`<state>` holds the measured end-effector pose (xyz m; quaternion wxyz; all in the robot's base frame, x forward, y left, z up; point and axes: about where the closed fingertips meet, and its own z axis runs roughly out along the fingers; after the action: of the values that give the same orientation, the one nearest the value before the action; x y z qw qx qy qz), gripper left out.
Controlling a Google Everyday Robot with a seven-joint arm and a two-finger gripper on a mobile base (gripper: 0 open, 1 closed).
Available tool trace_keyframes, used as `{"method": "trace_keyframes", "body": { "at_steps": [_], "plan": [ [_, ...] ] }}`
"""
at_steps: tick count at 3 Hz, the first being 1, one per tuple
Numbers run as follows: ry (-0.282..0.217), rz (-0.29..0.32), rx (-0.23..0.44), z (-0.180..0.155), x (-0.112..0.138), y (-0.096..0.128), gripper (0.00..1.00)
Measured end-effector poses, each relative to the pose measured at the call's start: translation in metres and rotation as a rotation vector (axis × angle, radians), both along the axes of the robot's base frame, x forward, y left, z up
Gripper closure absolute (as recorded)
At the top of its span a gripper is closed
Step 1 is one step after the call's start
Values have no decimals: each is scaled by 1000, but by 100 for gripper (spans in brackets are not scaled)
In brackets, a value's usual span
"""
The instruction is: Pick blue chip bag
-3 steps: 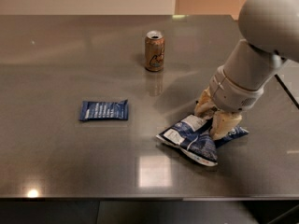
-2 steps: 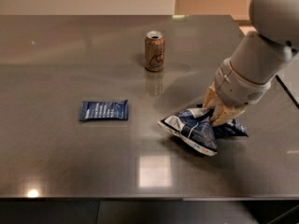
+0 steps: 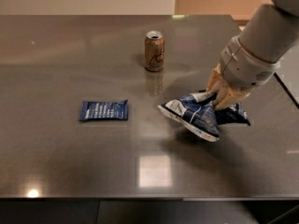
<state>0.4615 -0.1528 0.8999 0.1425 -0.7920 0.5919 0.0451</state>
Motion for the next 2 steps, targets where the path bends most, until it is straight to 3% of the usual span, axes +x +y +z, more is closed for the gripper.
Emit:
{"method": "trace_keyframes", "body": {
  "at_steps": [2],
  "plan": [
    [-35, -32, 74, 72, 17, 8, 100]
  ]
}}
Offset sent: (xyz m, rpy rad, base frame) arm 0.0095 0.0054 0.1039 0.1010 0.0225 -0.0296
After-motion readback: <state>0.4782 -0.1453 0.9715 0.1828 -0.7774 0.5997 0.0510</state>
